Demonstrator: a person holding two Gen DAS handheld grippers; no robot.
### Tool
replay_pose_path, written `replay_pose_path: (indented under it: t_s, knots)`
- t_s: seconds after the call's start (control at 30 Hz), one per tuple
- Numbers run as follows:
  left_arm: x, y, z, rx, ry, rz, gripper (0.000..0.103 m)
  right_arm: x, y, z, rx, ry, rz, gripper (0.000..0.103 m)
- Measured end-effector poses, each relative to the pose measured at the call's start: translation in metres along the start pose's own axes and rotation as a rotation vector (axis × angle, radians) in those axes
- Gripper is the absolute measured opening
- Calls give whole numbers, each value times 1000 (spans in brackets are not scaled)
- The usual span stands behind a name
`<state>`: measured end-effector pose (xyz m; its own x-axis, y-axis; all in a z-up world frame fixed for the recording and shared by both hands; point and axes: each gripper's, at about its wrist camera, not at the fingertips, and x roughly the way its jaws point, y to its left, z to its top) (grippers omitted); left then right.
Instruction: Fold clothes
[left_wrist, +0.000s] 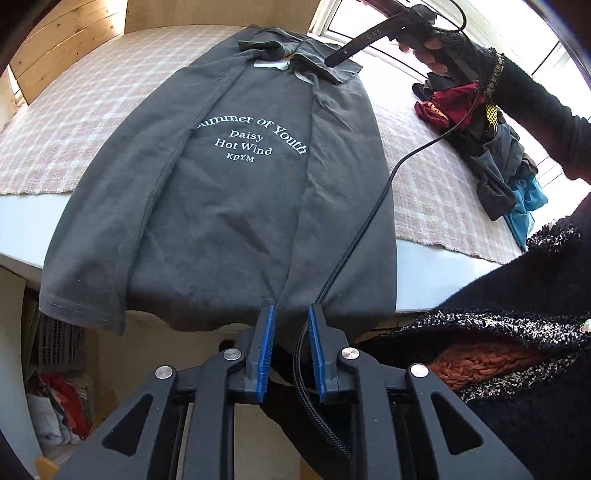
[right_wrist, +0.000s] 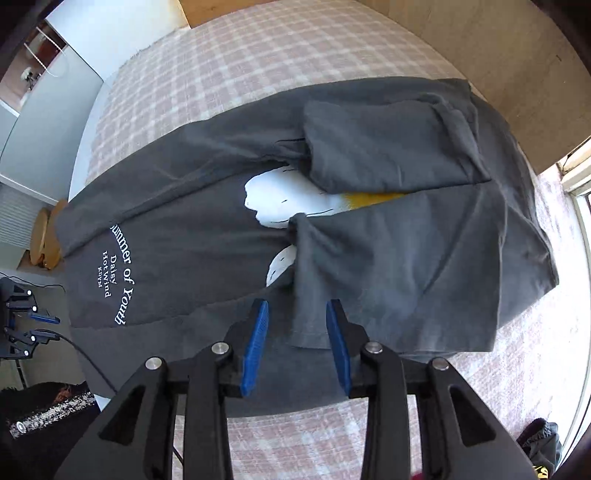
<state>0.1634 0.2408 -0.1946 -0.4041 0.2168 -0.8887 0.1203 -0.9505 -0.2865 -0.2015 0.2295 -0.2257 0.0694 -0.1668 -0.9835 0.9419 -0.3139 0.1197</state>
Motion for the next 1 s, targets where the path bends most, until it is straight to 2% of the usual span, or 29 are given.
replay_pose_path:
  t_s: [0.1,0.23,0.5,0.73,0.77,0.83,1.0]
  knots:
    - [2,-2,-2,30,-7,-19,24,15,4,6,90,57,-2,33]
    - [7,-2,-2,74,22,-1,25,21,15,7,101,60,-78,33]
    - [29,-4,-1,168,112,-13,25,21,8,6,179,78,-72,33]
    - [37,4,-4,166,121,-47,25,22,14,10,208,97,-62,33]
    - [37,5,-4,166,121,-52,24,21,16,10,214,99,-42,33]
    - [37,7,-6,168,118,-58,8,20,19,10,228,103,-5,33]
    - [35,9,-8,190,106,-68,6,31,24,12,261,143,23,33]
